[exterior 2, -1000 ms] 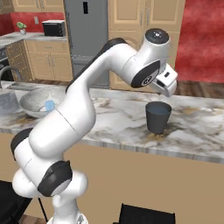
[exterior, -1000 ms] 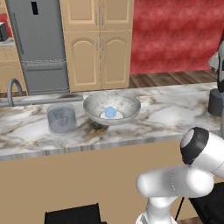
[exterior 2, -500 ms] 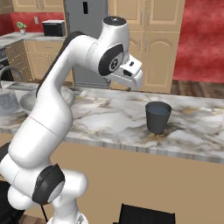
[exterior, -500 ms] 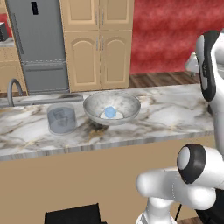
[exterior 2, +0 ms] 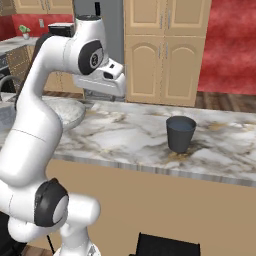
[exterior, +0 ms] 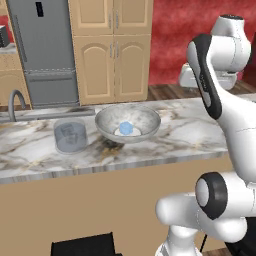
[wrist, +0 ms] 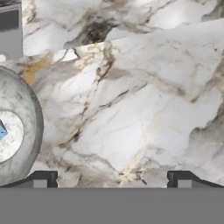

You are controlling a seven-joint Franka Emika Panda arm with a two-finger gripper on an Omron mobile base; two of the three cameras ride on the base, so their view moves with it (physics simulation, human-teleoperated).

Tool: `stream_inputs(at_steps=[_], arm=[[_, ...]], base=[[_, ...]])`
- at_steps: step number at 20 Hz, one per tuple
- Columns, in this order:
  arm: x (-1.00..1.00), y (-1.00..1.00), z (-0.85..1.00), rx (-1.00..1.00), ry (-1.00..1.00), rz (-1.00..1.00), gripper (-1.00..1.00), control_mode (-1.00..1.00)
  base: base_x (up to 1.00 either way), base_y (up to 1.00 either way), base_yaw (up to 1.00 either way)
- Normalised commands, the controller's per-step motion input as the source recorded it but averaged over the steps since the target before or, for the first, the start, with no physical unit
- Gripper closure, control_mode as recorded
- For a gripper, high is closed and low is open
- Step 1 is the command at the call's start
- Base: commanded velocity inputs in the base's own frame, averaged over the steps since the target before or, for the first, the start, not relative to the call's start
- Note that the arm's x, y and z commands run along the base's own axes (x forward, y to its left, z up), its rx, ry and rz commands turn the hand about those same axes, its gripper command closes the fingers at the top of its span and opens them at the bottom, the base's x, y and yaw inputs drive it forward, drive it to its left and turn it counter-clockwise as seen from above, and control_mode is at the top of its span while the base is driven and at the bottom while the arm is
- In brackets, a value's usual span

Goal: There are four ice cubes in the ice bowl. Place two ice cubes in each glass of water.

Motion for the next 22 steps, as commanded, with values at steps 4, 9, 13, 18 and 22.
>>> stream_inputs(at_steps=[4, 9, 13, 18, 22], arm=[[0.35, 0.62, 0.00, -0.01, 0.26, 0.14, -1.00, -1.00], [0.29, 0.50, 0.00, 0.00, 0.17, 0.14, -1.00, -1.00], [0.18, 0.47, -0.22, 0.00, 0.04, 0.17, -1.00, -1.00], [0.08, 0.51, -0.39, 0.00, 0.01, 0.22, -1.00, -1.00], [0.06, 0.46, -0.36, 0.00, 0.00, 0.23, -1.00, -1.00]], base=[[0.00, 0.00, 0.00], [0.00, 0.00, 0.00], [0.00, 0.00, 0.00], [0.00, 0.00, 0.00], [0.00, 0.00, 0.00]])
